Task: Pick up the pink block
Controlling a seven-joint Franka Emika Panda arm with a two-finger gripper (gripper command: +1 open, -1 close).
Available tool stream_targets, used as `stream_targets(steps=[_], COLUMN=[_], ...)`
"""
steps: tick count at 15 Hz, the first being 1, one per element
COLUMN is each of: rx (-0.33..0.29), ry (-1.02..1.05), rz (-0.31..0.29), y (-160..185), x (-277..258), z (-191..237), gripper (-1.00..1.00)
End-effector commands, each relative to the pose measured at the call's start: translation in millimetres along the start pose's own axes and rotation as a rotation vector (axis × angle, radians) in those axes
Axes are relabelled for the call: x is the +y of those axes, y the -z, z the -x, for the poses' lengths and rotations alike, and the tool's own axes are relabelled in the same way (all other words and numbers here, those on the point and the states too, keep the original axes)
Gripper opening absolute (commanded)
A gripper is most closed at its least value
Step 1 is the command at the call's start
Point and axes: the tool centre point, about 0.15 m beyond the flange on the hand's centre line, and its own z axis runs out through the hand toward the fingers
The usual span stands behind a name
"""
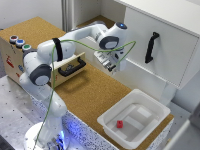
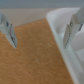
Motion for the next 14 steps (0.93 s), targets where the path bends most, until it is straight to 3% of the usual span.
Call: stream_targets(steps=[1,3,6,10,14], rx=[0.117,0.14,0.232,0.217,0.195], ry=[-0.134,-0.152,-0.116,-0.167,-0.211], rz=[0.028,0.031,0.063,0.078,0.048], y=[-52.7,-76.7,-98.0,-129.9,-155.7], x=[71.8,91.0,108.6,144.2,177.5], z=[46.2,55.5,64.5,50.4,29.2], gripper=[1.0,1.0,1.0,1.0,1.0])
